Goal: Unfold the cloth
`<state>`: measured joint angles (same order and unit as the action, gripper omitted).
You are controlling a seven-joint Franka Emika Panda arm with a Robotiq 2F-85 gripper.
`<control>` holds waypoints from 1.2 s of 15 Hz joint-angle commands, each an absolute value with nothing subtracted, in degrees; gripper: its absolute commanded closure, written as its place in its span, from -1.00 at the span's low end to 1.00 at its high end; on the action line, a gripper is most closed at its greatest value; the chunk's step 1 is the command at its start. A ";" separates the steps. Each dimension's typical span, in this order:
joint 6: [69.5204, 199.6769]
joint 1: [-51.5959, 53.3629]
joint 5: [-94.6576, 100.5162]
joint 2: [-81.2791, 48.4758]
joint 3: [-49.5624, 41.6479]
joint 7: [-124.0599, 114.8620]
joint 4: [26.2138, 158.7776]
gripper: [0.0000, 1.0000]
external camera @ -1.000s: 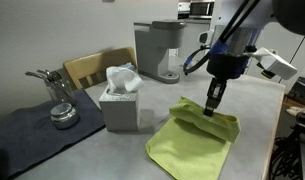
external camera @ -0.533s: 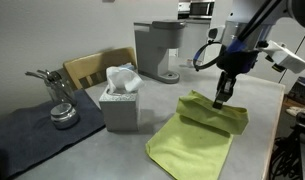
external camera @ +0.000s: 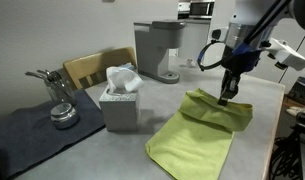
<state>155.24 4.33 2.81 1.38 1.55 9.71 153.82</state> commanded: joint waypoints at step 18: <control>150.22 -2.29 -16.87 -1.54 -5.66 44.69 149.88 0.99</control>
<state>153.03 -0.95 -13.75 0.70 -5.51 38.92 152.60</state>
